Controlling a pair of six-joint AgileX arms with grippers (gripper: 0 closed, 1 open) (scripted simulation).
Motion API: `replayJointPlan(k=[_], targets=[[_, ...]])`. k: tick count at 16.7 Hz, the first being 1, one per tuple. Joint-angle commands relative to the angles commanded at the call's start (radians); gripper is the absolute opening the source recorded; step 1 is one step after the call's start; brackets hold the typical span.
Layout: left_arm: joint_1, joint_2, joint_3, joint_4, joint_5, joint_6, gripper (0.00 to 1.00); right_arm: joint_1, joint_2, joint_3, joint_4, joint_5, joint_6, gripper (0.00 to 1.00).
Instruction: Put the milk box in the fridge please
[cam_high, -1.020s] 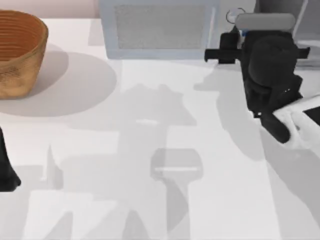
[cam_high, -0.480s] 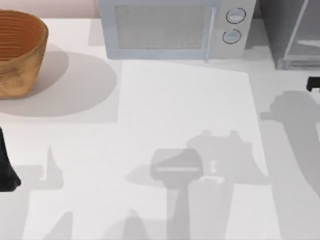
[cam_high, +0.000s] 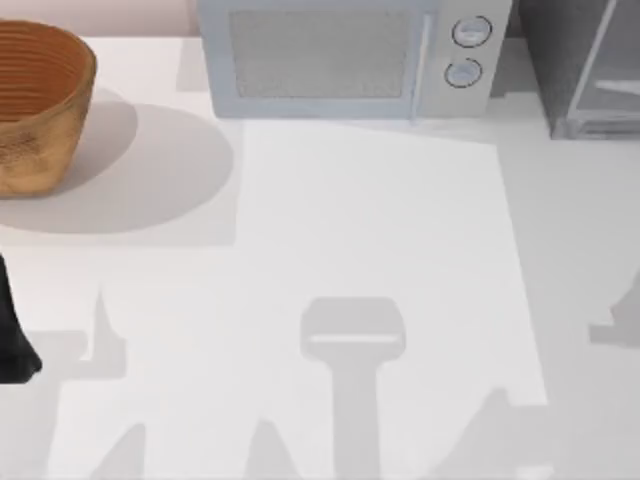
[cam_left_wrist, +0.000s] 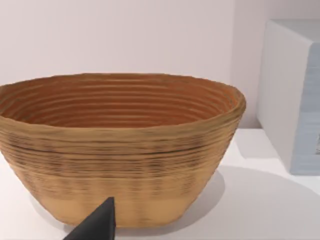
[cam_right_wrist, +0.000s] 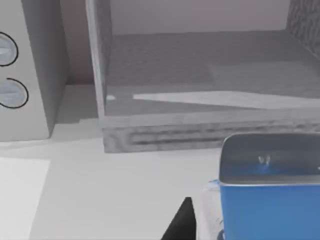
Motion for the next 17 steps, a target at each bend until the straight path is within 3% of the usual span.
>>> replayJointPlan(k=[7,17], targets=[[0.000,0.000,0.000,0.000,0.000,0.000,1.00,0.007,-0.384,-0.154,-0.076,-0.068,-0.022,0.00],[0.000,0.000,0.000,0.000,0.000,0.000,1.00,0.004,-0.337,-0.115,-0.024,-0.085,-0.017,0.00]])
